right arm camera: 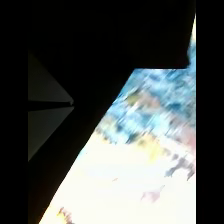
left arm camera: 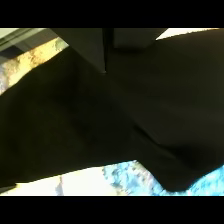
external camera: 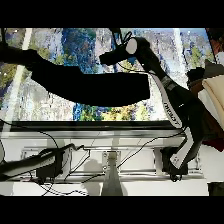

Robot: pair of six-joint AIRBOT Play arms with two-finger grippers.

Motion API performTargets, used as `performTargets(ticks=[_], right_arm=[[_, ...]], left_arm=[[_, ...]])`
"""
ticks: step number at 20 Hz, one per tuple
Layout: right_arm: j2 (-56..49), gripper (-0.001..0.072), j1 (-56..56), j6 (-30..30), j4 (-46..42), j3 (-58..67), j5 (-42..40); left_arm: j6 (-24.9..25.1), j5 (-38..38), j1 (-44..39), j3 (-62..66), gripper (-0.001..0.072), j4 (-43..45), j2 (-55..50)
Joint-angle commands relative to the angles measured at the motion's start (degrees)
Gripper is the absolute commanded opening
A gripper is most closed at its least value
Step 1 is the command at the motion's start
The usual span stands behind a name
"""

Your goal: Fold the clothes and pants, and hang the long-sleeved shirts on hangers.

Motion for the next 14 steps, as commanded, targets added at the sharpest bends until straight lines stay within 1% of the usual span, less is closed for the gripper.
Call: performTargets(ticks=[1, 4, 6, 7, 10, 12, 14], right_arm=[[-1.6, 0.0012, 5.2, 4.7, 5.1, -1.5, -10.1], [-6.2, 0.0011, 12.1, 7.6, 12.1, -1.5, -13.6], [-8.9, 0.0012, 17.5, 7.7, 17.3, -1.5, -13.1], [-9.5, 0.0011, 20.2, 7.7, 17.6, -1.5, -12.8], [-9.0, 0.0011, 24.5, 6.2, 14.1, -1.5, -12.6], [-8.3, 0.0012, 23.1, 8.6, 9.1, -1.5, -11.8], [-7.4, 0.0012, 18.5, 9.1, 6.1, -1.5, -8.8]], left_arm=[[-0.9, -2.4, -1.3, 2.4, 0.0008, 0.5, 2.0], [-0.9, -2.0, -1.4, 2.4, 0.0009, -1.0, 1.9], [-0.8, -1.0, -1.4, 2.4, 0.0009, -0.9, 1.9], [-0.8, 0.0, -1.4, 2.4, 0.0009, -0.9, 1.9], [-0.8, 2.0, -1.4, 2.4, 0.0009, -1.0, 1.6], [-0.9, 1.9, -1.4, 2.4, 0.0009, -1.0, 0.8], [-0.9, 1.9, -1.9, 2.3, 0.0009, -1.0, -0.5]])
